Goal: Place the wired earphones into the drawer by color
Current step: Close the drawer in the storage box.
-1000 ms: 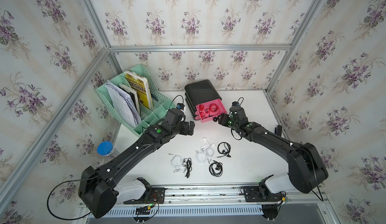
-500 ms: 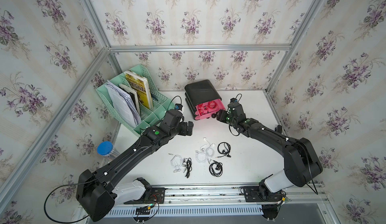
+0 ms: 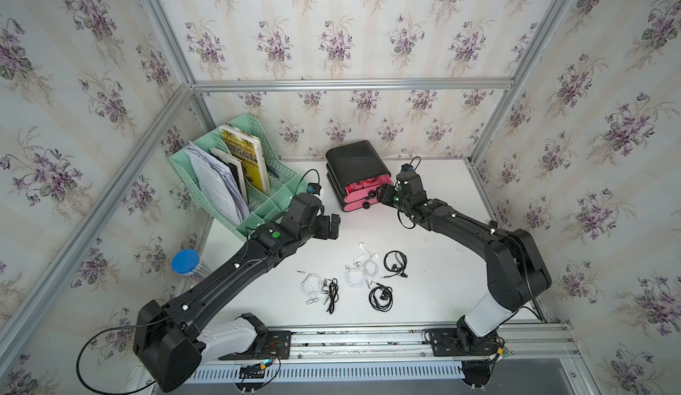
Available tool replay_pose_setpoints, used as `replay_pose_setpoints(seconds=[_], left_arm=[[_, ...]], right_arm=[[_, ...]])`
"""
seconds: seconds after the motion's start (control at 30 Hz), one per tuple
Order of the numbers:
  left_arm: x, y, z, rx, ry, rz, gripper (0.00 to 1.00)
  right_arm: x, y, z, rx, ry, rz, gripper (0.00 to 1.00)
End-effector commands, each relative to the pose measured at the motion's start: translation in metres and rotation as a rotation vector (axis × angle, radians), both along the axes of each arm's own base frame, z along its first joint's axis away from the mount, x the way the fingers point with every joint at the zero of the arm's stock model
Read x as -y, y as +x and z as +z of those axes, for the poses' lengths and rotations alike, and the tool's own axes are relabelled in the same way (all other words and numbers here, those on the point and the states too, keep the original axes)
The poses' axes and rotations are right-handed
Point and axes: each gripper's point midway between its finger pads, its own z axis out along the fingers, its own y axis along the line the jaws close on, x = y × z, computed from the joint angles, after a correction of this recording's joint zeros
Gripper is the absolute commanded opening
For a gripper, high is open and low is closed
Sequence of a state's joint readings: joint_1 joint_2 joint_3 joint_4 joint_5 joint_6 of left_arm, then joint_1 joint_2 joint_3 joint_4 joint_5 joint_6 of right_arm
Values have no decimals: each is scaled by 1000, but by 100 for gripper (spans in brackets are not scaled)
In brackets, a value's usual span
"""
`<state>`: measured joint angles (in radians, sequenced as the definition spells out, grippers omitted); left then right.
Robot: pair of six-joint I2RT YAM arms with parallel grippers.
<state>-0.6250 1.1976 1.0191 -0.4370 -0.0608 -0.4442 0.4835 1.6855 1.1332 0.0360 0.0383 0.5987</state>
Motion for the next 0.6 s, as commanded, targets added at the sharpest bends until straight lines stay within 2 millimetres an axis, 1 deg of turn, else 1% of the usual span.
replay_pose_setpoints(seconds=[0.0, 0.23, 0.57], left_arm=[[-4, 0, 1, 0, 12, 16, 99], [-5, 0, 2, 1, 18, 17, 99], [-3, 7, 3, -2, 24, 31, 99]], right_arm=[[-7, 8, 1, 11, 11, 18, 66], [-12, 22, 0, 14, 22, 21, 66], [-15, 31, 0, 19, 31, 21, 65]])
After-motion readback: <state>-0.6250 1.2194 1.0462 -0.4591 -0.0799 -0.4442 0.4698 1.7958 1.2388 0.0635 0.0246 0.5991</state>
